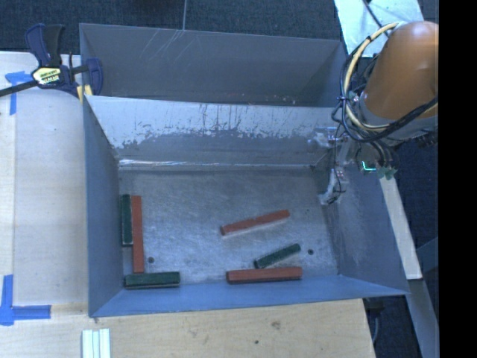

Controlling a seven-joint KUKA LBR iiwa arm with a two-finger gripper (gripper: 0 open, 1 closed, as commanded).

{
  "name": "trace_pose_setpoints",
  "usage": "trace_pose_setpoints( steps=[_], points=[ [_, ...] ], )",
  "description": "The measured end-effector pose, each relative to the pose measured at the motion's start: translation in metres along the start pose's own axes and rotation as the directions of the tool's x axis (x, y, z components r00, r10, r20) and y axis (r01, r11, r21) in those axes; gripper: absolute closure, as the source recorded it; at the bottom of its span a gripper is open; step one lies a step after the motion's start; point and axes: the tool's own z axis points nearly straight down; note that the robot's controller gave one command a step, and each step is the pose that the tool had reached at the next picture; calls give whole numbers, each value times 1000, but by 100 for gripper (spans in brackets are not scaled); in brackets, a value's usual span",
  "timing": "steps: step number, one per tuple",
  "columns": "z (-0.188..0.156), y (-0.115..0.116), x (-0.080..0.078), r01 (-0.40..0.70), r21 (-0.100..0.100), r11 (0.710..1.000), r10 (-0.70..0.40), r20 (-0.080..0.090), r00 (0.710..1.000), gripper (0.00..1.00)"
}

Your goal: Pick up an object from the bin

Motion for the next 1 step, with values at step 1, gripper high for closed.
trace_pose_setpoints(
  steps=[1],
  points=[
    [137,21,0,124,-1,992,-124,0,992,0]
  ],
)
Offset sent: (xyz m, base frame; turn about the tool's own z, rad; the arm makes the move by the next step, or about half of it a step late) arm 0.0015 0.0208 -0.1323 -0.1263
